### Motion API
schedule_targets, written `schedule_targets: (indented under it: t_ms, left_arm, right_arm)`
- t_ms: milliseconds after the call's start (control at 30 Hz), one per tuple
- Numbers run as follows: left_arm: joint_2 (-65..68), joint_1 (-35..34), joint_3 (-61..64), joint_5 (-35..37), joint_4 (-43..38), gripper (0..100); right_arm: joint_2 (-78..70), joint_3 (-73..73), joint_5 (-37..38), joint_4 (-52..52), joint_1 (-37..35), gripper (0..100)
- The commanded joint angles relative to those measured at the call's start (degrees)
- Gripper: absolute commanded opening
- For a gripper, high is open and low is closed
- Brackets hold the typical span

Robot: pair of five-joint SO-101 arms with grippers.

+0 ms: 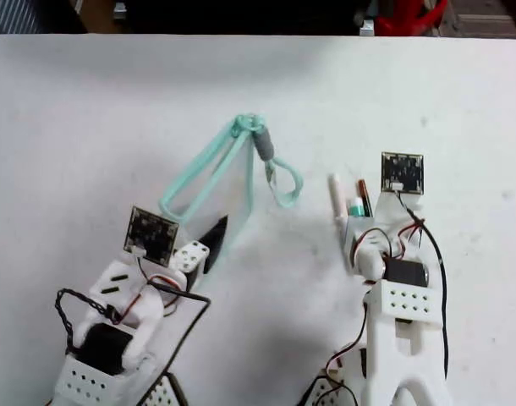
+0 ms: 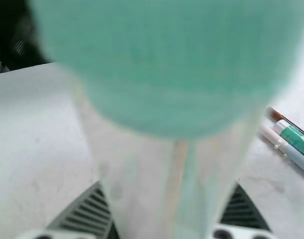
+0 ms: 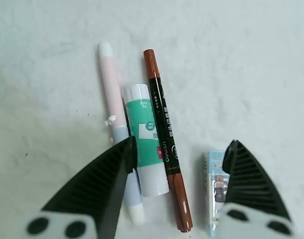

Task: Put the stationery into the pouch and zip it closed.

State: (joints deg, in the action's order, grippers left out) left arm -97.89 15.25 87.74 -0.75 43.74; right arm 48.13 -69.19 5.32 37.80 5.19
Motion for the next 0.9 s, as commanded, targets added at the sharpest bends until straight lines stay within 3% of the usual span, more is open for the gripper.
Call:
schedule_targets:
  t_ms: [0,433,633,867]
  left_arm:
    - [-0.6,-0.4,-0.5,0.2,-1.1,21]
    - [-0.6,-0.4,-0.5,0.2,-1.1,21]
    - [-0.6,-0.4,-0.5,0.2,-1.0,21]
    - [-0.6,-0.4,-0.6,0.2,-0.8,21]
  right_arm:
    - [1.0,0.2,-0.4,-0.8,0.4,27.9]
    - [0.5,0.2,0.2,-0.8,0.5,27.7]
    - [-1.5,0.7,5.6,1.1,-2.4,17.5]
    - [-16.0,8.9,5.8,3.6,-3.4,24.4]
